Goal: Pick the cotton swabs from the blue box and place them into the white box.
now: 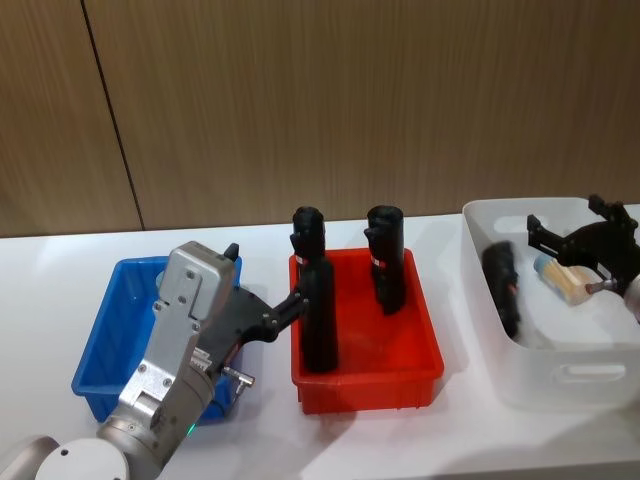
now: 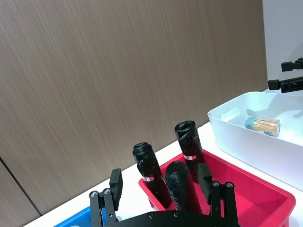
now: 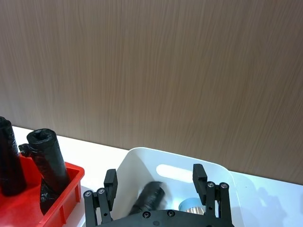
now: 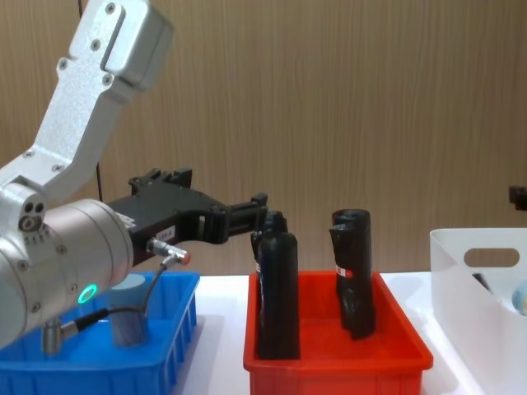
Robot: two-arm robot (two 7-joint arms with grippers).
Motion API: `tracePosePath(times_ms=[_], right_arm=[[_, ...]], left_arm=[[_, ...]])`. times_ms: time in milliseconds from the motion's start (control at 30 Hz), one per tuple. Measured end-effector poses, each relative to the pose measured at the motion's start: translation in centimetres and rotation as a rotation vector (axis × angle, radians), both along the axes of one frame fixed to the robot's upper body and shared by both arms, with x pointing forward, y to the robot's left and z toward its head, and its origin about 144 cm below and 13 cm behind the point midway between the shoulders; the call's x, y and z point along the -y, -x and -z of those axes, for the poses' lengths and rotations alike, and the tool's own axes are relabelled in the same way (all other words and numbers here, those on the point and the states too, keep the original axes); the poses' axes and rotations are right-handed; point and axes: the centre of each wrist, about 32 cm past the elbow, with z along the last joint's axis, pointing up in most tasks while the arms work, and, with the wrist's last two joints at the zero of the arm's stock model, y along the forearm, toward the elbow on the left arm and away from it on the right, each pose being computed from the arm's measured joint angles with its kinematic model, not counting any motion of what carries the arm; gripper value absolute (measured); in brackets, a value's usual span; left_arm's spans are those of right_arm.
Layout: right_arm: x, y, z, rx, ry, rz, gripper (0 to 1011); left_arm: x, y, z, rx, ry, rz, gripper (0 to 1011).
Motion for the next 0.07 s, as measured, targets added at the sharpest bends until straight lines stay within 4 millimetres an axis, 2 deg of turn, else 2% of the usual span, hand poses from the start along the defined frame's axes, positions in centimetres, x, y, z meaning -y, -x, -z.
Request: tracePosePath(times_ms=[67], right_arm=[[-0.01,0.01,0.00,0.000,-0.001,0.000,1002]], left_arm=[[0.00,0.00,0.00,0.000,0.000,0.000,1004]])
